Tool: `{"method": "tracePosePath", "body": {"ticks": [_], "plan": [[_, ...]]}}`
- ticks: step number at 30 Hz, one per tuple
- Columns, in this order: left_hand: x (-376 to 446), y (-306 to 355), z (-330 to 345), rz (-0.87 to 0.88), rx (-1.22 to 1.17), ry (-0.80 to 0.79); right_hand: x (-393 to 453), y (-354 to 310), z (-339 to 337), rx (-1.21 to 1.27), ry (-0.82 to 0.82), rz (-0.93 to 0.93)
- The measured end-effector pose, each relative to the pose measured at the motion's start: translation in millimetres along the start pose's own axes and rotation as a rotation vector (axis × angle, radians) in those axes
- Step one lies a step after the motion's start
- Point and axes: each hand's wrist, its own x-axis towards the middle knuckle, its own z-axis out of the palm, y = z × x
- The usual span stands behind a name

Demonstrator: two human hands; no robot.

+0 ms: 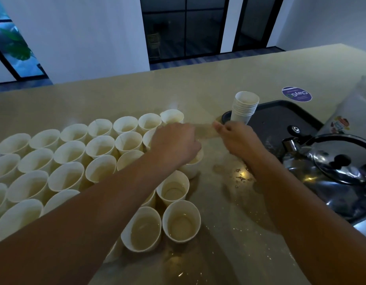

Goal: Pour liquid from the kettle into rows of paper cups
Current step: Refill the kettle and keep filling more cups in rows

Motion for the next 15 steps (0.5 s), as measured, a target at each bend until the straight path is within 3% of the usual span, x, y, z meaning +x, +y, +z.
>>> {"method": "tracePosePath", "body": {"ticks": [3,6,11,15], "plan": [[12,18,-1,0.009,-0.120,0.000,18,6,-23,-0.017,0.311,-0.058],[20,32,5,0.052,-0.187,0.026,41,9,-39,-0.111,0.428,-0.090],[24,41,15,0.080,-0.277,0.027,74,8,-48,-0.511,0.329,-0.134],[26,41,14,0.068,-0.318,0.020,87,5,-50,-0.628,0.238,-0.118]]}}
